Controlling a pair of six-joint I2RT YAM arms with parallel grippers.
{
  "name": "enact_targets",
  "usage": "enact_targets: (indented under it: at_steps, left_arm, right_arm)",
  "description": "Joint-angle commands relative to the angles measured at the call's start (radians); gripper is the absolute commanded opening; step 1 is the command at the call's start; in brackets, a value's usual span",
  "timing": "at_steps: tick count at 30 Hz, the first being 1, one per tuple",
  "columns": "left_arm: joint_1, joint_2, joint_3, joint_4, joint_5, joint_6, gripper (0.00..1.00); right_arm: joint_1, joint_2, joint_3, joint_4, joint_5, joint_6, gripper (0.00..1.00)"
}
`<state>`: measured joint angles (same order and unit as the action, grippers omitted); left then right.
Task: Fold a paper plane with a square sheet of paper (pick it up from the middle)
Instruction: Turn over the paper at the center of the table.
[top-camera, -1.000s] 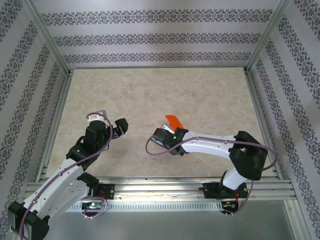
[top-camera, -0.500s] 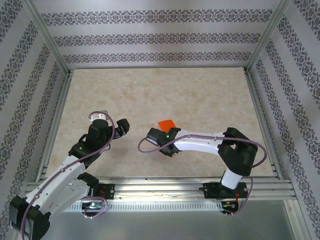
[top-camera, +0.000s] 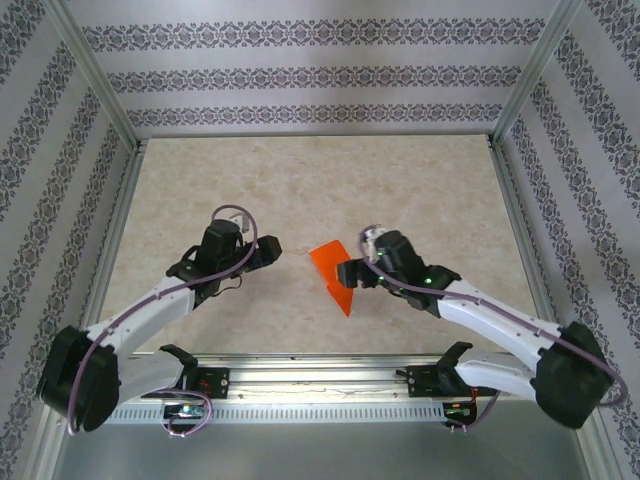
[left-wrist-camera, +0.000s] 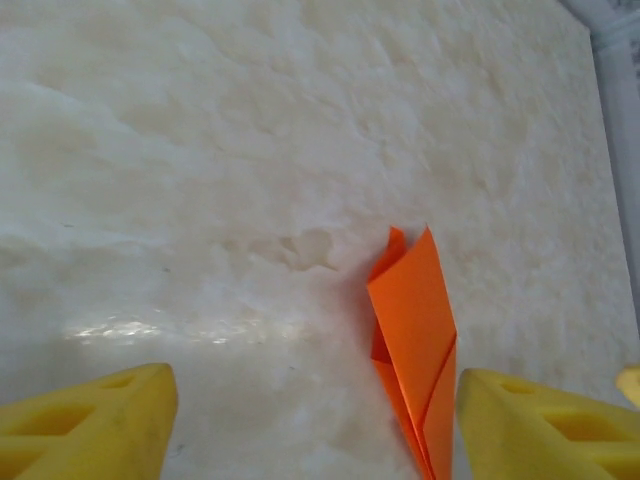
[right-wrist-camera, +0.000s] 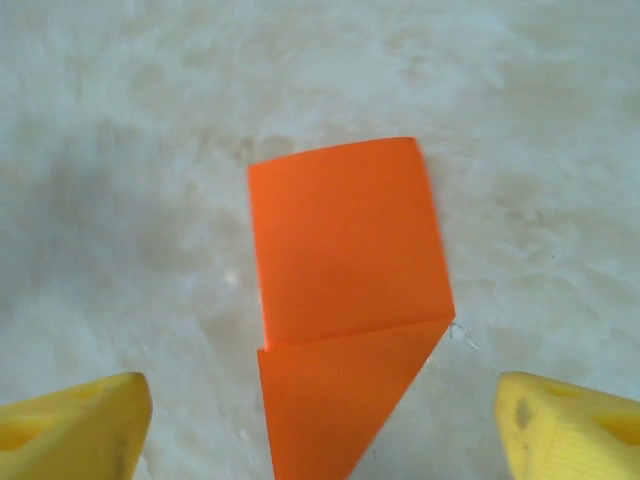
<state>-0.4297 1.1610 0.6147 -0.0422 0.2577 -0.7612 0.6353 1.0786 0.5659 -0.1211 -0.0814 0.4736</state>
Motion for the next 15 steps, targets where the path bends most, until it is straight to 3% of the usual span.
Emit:
enact_targets:
  at_steps: [1,6,9,15]
  left_arm:
    - [-0.008,0.075,0.036,0.12,0.147,-0.05,0.69]
    - [-0.032,0.181,0.084,0.12,0.199,-0.084,0.64]
    - [-0.036,0.237,0.122,0.101,0.245,-0.095,0.59]
    - [-0.059,0.284,0.145,0.103,0.263,-0.102,0.57]
  right_arm:
    - [-0.129,0.008,-0.119,0.278,-0.274,0.227,0.63]
    - [-0.168,0.114,-0.105,0.289,-0.428,0.285,0.31]
    - [-0.16,0.223,-0.055,0.274,-0.483,0.321,0.19]
    - [-0.128,0.369,-0.002,0.278,-0.526,0.355,0.07]
